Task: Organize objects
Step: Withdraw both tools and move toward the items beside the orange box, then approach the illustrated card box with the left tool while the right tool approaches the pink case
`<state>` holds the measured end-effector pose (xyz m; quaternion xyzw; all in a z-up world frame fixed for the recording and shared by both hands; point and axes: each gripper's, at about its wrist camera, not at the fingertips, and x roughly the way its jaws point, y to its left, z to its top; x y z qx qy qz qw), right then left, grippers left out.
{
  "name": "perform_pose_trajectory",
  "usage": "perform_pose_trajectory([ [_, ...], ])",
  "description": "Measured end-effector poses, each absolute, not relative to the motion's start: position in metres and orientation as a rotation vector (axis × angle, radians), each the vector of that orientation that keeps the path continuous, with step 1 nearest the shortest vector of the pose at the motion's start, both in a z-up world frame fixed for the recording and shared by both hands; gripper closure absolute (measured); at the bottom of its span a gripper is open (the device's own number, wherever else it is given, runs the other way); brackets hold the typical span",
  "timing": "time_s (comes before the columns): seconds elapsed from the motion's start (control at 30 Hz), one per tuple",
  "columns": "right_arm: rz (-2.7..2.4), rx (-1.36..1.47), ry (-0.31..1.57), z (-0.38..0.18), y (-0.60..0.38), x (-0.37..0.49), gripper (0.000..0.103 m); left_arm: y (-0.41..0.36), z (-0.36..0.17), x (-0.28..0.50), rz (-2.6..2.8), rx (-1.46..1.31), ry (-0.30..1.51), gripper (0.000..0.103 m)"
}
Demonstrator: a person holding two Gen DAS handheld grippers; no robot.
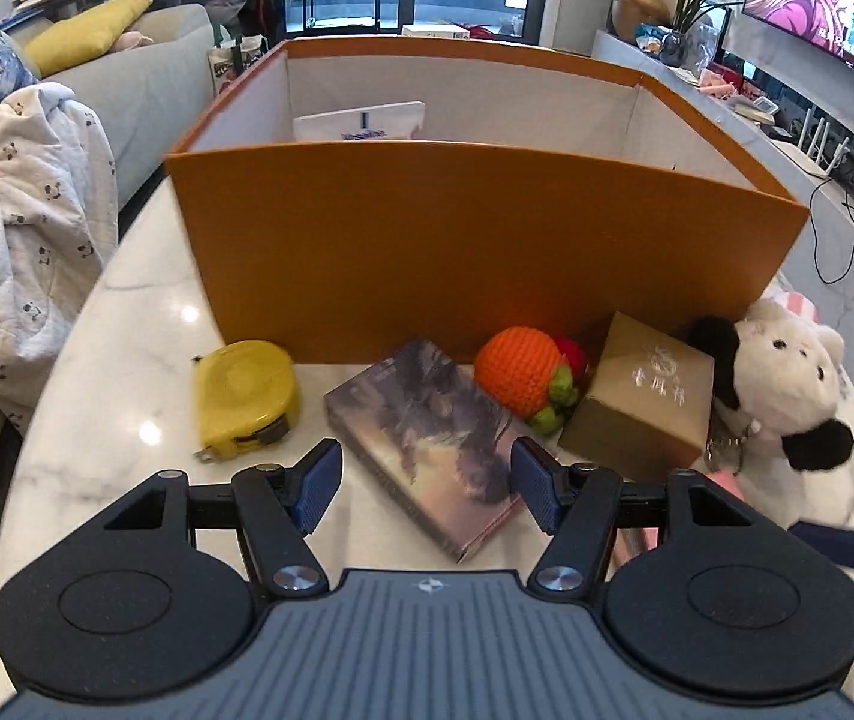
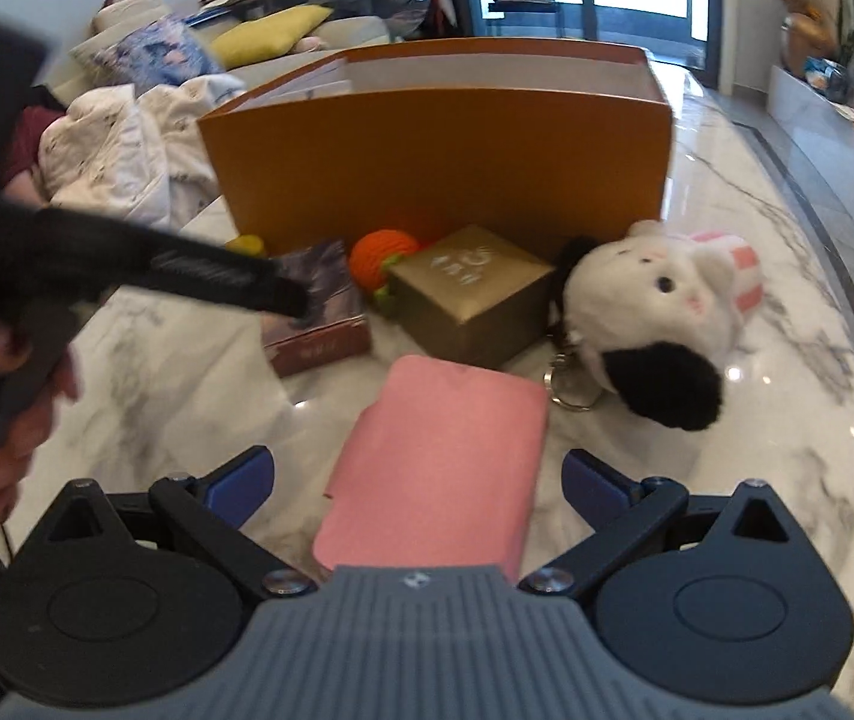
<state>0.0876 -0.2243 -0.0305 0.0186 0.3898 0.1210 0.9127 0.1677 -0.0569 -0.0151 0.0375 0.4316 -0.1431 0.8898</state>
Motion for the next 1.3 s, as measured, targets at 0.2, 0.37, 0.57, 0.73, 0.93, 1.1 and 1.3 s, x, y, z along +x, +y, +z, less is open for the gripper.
perform_pose_trajectory([
  [0.2,0.264,0.024,0.803,-0.029,-0.222,0.093,0.001,-0.065,-0.021,0.177,-0.225,0.055,0.877,0.019],
  [0.37,0.268,0.021,0.815,-0.033,-0.223,0.097,0.001,-0.053,-0.025,0.182,-0.234,-0.008,0.906,0.011],
  [0.57,0.277,0.017,0.820,-0.034,-0.221,0.094,0.001,-0.051,-0.024,0.172,-0.241,0.027,0.877,0.011],
  [0.73,0.283,0.004,0.822,-0.035,-0.219,0.090,0.001,-0.053,-0.022,0.165,-0.237,0.065,0.866,0.011],
  [0.93,0.286,-0.002,0.822,-0.036,-0.217,0.091,0.001,-0.061,-0.019,0.164,-0.219,0.113,0.852,0.011],
  [1.1,0.287,-0.014,0.828,-0.038,-0.214,0.094,0.001,-0.065,-0.019,0.166,-0.253,0.069,0.880,0.011],
  [1.3,0.287,-0.014,0.828,-0.039,-0.214,0.097,0.001,-0.074,-0.021,0.168,-0.255,0.077,0.889,0.010],
])
